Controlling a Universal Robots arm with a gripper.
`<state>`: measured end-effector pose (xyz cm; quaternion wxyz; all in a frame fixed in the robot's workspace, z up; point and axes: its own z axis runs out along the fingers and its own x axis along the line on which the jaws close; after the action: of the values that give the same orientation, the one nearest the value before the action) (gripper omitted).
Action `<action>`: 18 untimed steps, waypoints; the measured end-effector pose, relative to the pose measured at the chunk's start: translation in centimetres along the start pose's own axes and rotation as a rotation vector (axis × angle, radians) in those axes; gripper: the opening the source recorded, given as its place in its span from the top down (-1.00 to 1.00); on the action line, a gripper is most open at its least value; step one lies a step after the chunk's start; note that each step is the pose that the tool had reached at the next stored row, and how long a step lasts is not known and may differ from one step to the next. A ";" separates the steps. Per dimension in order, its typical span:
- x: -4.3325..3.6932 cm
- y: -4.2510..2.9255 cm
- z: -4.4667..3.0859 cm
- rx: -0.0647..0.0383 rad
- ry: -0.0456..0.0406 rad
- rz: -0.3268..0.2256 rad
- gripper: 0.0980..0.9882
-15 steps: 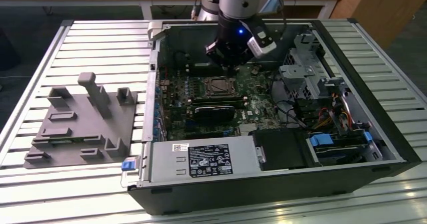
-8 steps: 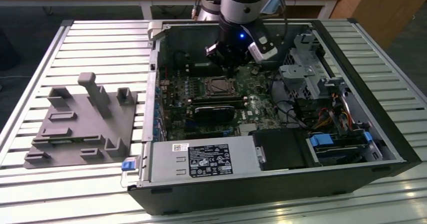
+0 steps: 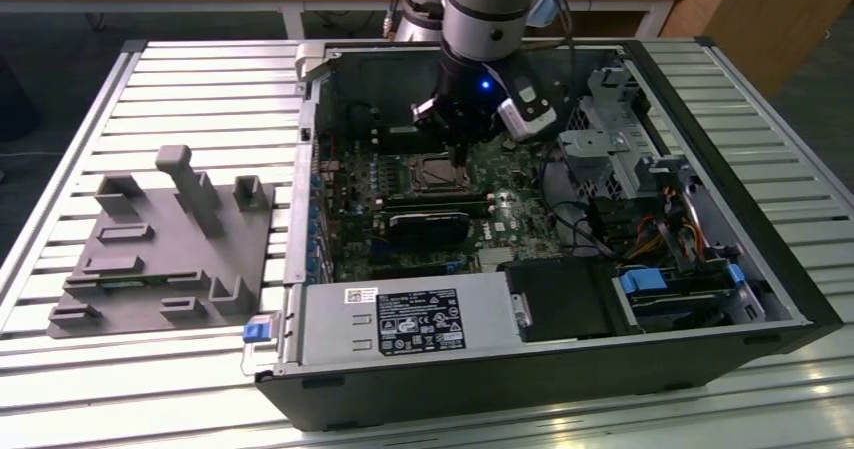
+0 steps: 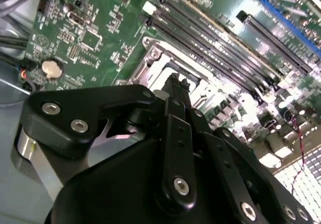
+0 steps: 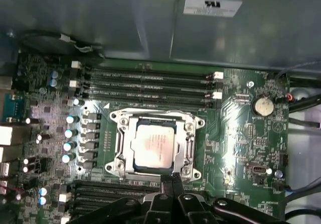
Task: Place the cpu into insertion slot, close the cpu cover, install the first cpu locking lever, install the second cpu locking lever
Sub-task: 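Install the second cpu locking lever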
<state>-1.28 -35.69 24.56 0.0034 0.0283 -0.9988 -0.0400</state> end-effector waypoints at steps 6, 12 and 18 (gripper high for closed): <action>0.39 -0.61 0.39 0.000 0.0002 0.000 0.98; 1.94 -0.76 0.49 0.000 0.0003 0.000 0.98; 2.22 -1.83 0.52 0.000 -0.0001 0.004 0.98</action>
<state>-3.40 -37.59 23.90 0.0034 0.0262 -0.9989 -0.0400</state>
